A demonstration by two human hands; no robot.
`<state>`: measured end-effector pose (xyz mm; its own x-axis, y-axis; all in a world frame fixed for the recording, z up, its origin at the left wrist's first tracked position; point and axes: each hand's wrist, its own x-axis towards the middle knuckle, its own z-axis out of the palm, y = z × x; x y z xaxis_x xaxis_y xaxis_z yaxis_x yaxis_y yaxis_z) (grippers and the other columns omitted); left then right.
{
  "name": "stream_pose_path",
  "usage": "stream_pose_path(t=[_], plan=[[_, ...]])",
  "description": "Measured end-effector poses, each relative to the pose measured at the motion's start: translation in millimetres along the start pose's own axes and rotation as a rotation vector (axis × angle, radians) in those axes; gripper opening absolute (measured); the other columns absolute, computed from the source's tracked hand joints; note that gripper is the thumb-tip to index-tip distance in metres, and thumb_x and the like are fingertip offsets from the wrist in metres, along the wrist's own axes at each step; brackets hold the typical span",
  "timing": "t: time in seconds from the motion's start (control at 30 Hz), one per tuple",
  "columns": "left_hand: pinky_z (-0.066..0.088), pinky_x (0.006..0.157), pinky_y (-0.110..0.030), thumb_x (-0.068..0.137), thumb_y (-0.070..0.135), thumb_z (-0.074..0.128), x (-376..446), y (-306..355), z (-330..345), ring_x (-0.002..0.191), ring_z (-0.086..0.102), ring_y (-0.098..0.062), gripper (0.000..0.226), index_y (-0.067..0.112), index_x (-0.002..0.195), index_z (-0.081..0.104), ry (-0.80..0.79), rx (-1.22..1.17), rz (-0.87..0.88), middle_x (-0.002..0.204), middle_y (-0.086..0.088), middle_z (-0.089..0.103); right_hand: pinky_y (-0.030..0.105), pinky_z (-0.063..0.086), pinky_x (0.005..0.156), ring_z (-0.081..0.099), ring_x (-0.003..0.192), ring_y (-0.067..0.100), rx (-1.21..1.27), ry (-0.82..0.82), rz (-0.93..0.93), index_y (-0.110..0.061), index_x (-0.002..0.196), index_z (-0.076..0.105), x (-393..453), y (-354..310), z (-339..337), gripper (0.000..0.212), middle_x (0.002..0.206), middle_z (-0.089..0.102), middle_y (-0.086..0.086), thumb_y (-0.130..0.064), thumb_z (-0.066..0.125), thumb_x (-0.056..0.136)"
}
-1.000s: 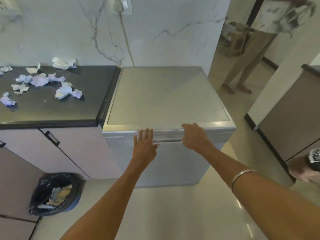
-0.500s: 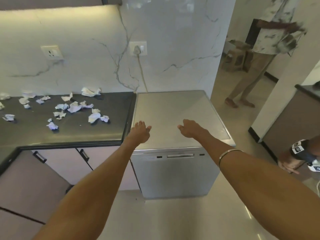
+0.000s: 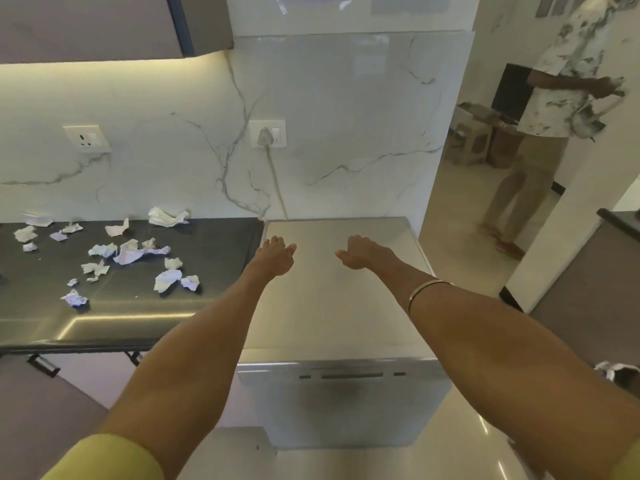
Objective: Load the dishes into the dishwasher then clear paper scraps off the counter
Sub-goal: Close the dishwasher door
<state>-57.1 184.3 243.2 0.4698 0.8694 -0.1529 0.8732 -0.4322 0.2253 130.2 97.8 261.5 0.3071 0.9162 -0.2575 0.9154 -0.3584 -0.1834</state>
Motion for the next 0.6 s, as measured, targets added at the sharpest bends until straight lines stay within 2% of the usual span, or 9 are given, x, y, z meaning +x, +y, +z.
stream_pose_path(t=[0.13,0.3,0.37,0.47,0.6], plan=[[0.014,0.121,-0.046,0.108,0.024,0.027,37,2,-12,0.15,0.008,-0.033,0.053,-0.001,0.153,0.017,0.051,-0.064,-0.009,0.162,-0.017,0.01,0.045,0.023,0.116,0.018,0.148,0.032,0.002,0.02,-0.029,0.001,0.153,0.022,52,-10,-27,0.066,0.161,0.018,0.017,-0.043,0.033,0.105],[0.029,0.115,-0.047,0.105,0.022,0.037,103,-20,-34,0.141,0.031,-0.035,0.05,-0.002,0.147,0.028,0.169,-0.126,-0.011,0.154,-0.018,0.031,0.045,0.026,0.115,0.023,0.146,0.033,-0.004,0.069,-0.072,0.002,0.15,0.024,124,-35,-38,0.063,0.158,0.023,0.018,-0.04,0.033,0.105],[0.036,0.11,-0.048,0.103,0.019,0.041,130,-31,-45,0.136,0.038,-0.037,0.052,-0.001,0.149,0.026,0.21,-0.144,-0.011,0.153,-0.018,0.032,0.045,0.025,0.115,0.023,0.145,0.034,-0.01,0.108,-0.091,0.003,0.15,0.024,149,-42,-46,0.061,0.158,0.023,0.019,-0.039,0.031,0.105],[0.041,0.101,-0.048,0.1,0.016,0.044,169,-46,-61,0.127,0.047,-0.041,0.053,0.003,0.149,0.028,0.222,-0.131,-0.034,0.142,-0.023,0.045,0.044,0.022,0.116,0.018,0.147,0.033,0.04,0.088,-0.073,0.003,0.151,0.022,183,-48,-55,0.06,0.159,0.019,0.019,-0.037,0.027,0.107],[0.045,0.098,-0.048,0.098,0.015,0.043,221,-60,-84,0.12,0.053,-0.041,0.059,0.009,0.153,0.021,0.241,-0.1,-0.031,0.136,-0.024,0.051,0.041,0.022,0.115,0.024,0.143,0.033,0.064,0.131,-0.038,0.001,0.148,0.031,230,-59,-75,0.05,0.154,0.027,0.021,-0.028,0.023,0.108]])
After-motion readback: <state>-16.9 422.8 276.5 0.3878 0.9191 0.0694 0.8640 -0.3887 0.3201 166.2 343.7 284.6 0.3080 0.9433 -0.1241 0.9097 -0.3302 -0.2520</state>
